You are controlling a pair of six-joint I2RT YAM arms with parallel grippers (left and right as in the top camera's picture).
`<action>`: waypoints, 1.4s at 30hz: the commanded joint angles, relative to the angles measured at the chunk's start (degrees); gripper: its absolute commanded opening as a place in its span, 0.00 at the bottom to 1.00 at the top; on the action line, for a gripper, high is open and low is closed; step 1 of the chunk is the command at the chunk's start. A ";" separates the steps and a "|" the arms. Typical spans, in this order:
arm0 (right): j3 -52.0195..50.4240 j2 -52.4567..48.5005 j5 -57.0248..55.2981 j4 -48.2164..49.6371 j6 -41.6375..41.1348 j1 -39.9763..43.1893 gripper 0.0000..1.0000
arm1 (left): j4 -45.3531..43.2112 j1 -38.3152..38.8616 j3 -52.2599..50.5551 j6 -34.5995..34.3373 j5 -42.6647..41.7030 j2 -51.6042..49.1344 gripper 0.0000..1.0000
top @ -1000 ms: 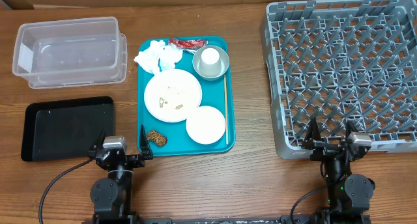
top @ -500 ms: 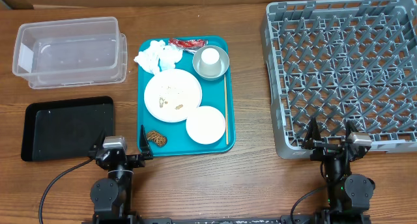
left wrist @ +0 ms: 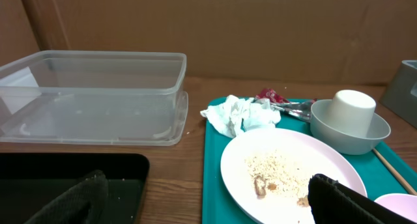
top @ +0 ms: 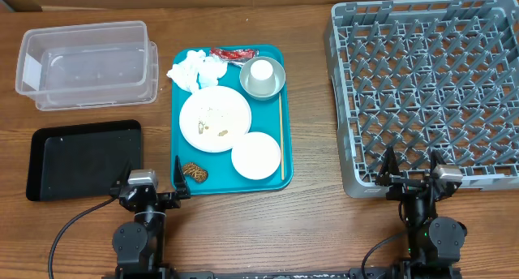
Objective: Sort waste into correct bins and load items into the dishwasher
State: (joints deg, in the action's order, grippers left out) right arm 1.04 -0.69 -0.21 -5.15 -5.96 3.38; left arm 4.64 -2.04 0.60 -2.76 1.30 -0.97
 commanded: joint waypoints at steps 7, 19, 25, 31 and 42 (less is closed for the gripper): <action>-0.59 0.52 0.26 0.35 0.00 0.09 1.00 | -0.37 -0.59 -0.33 1.09 0.59 0.72 1.00; -0.59 0.52 0.26 0.35 0.00 0.09 1.00 | -1.05 -0.59 -0.33 0.42 0.07 0.72 1.00; -0.59 0.52 0.26 0.35 0.00 0.09 1.00 | -2.47 -0.57 -0.33 -14.08 -17.05 0.72 1.00; -0.59 0.52 0.26 0.35 0.00 0.09 1.00 | -5.22 -0.57 -0.33 -22.45 -30.99 0.72 1.00; -0.59 0.52 0.26 0.35 0.00 0.09 1.00 | -0.76 -0.59 12.79 -27.21 -37.53 -1.70 1.00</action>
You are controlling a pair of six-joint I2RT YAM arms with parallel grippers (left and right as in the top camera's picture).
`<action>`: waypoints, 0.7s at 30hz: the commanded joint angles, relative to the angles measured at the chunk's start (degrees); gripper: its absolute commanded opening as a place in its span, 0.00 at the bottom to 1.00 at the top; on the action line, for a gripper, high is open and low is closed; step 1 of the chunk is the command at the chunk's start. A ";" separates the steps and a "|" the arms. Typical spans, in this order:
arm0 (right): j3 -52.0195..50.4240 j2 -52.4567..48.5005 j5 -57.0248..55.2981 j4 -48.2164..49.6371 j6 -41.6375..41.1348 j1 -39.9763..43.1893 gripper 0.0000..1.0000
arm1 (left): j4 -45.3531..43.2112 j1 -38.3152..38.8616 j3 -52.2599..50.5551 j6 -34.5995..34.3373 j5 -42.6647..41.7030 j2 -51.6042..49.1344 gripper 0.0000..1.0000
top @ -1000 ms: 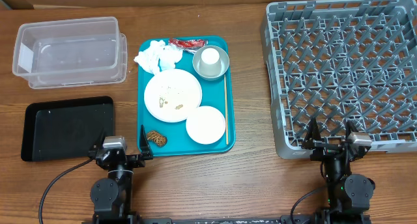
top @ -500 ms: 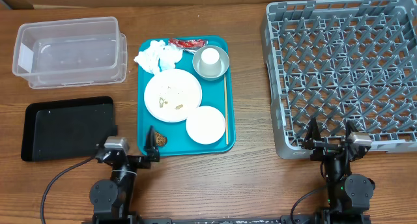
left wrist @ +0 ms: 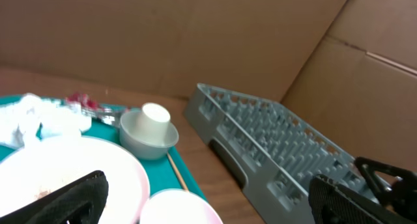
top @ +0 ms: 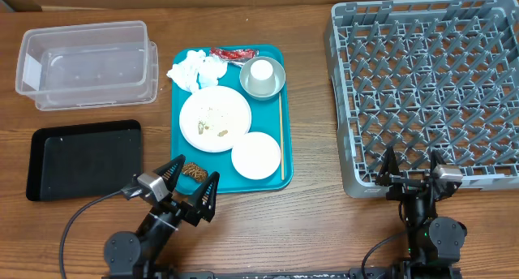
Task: Sort waste into correct bins and load items into the dishwasher
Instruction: 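Reach the left gripper down to the brown food scrap on the teal tray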
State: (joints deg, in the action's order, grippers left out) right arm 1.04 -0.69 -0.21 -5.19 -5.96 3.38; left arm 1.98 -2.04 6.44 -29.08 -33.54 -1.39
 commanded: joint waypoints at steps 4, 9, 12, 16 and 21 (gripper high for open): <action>-0.59 0.52 0.26 0.39 0.00 0.09 1.00 | 12.79 -0.59 19.06 2.89 -1.81 -9.92 1.00; -0.59 0.52 0.26 0.39 0.00 0.07 1.00 | 34.95 -0.55 37.13 10.25 -2.05 -29.40 1.00; -0.59 0.52 0.26 0.39 0.00 0.09 1.00 | 43.98 -0.55 45.81 13.81 -3.26 -40.65 1.00; -0.59 0.52 0.26 0.39 0.00 0.09 1.00 | 48.61 -0.55 51.08 13.86 -9.77 -50.12 1.00; -0.59 0.52 0.26 0.39 0.00 0.09 1.00 | 60.26 -0.44 53.00 -0.92 14.12 -58.03 1.00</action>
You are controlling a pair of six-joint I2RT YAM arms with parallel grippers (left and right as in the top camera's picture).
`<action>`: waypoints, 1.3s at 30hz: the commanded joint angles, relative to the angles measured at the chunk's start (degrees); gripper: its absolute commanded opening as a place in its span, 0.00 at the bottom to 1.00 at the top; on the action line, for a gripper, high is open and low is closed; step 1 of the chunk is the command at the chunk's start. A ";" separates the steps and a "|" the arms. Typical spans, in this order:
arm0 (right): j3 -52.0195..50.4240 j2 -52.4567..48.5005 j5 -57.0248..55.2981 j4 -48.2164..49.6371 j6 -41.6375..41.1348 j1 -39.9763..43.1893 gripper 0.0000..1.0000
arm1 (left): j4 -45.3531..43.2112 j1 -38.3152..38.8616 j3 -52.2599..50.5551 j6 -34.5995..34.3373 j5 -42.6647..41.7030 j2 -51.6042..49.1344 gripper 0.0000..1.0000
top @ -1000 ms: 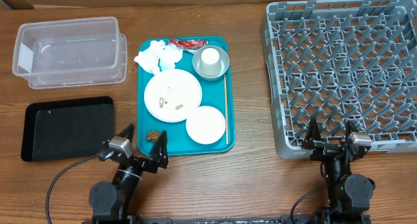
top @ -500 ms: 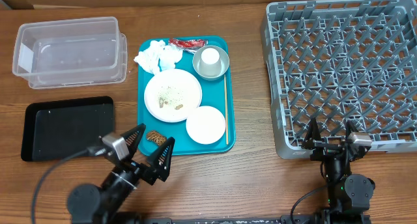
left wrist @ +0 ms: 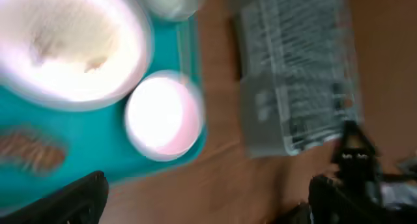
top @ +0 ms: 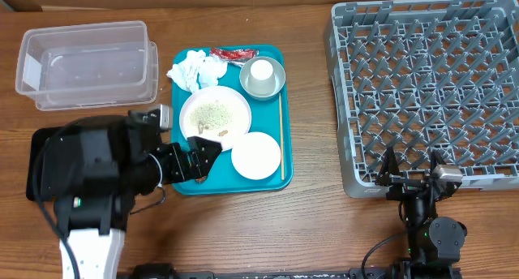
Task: Sort waste into correct bins and load items into the dishwasher
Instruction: 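Reach the left gripper down to the brown food scrap on the teal tray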
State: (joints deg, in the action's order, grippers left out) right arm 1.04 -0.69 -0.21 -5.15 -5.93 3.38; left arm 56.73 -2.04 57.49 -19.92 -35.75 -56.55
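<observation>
A teal tray (top: 269,117) holds a large plate (top: 217,117) with crumbs, a small plate (top: 256,156), a grey bowl (top: 276,83) with a white cup (top: 261,70) in it, a crumpled napkin (top: 197,69), a red wrapper (top: 231,54) and a chopstick (top: 281,137). My left gripper (top: 201,159) hangs open above the tray's near left corner. The blurred left wrist view shows the brown food scrap (left wrist: 32,149), both plates and nothing between the fingers. My right gripper (top: 412,167) rests open at the rack's near edge.
The grey dish rack (top: 430,84) fills the right side of the table. A clear plastic bin (top: 87,64) stands at the back left. The black tray (top: 39,149) in front of it is mostly hidden under my raised left arm.
My left arm has risen and moved from the table's front edge to above the tray's near left corner; its camera now looks down on the plates. The right arm has not moved.
Both arms first rested at the table's front edge, the left one facing the clear bin and the teal tray. Then the left gripper was turned to the right, toward the rack. Now it hangs open over the tray. Nothing on the tray has moved.
</observation>
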 commanded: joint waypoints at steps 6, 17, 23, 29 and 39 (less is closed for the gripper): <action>-0.59 0.52 0.26 0.35 -0.02 0.09 1.00 | 14.73 1.44 1.84 -19.37 30.99 -7.61 1.00; -0.59 0.52 0.26 0.35 -0.02 0.09 1.00 | 9.70 1.70 1.81 -25.29 25.49 -18.25 1.00; -0.59 0.52 0.26 0.35 -0.02 0.07 1.00 | 7.34 1.77 1.81 -25.27 24.06 -26.14 1.00; -0.59 0.52 0.26 0.35 -0.02 0.09 1.00 | 3.93 3.56 1.81 -24.20 23.85 -31.30 0.87; -0.59 0.52 0.26 0.35 -0.02 0.09 1.00 | -1.75 9.18 1.79 -28.96 28.22 -31.93 0.79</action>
State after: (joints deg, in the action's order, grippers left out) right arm 1.04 -0.69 -0.19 -5.17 -5.96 3.38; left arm 54.72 6.55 58.17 -45.84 -10.55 -88.20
